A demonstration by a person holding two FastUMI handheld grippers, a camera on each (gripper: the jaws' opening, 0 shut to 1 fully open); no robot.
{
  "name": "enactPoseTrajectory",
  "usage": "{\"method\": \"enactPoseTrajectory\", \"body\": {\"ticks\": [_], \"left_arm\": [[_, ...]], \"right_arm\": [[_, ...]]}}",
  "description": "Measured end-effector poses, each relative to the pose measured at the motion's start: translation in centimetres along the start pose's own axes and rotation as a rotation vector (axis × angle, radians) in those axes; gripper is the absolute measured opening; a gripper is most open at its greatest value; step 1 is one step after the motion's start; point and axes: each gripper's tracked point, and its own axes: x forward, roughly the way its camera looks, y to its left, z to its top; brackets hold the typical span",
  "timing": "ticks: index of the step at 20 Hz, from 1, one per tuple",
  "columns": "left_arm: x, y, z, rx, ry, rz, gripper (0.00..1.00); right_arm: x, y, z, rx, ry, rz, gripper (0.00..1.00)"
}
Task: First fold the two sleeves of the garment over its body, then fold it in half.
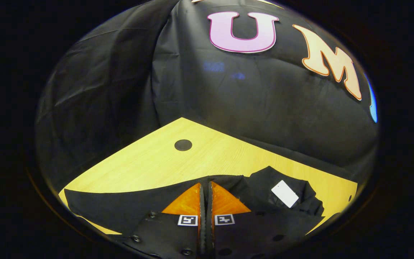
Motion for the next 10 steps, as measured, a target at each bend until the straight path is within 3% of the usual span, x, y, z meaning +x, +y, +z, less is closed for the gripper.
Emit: {"method": "enactPoseTrajectory", "body": {"ticks": [7, 10], "left_arm": [[1.6, 2.7, -3.3, 0.024, 0.103, 0.046, 0.94], [2.2, 3.1, -4.1, 0.017, 0.137, 0.064, 0.95]], "right_arm": [[0.9, 0.4, -1.8, 0.009, 0.052, 0.026, 0.13], [1.0, 0.3, -1.6, -0.006, 0.049, 0.003, 0.72]]}}
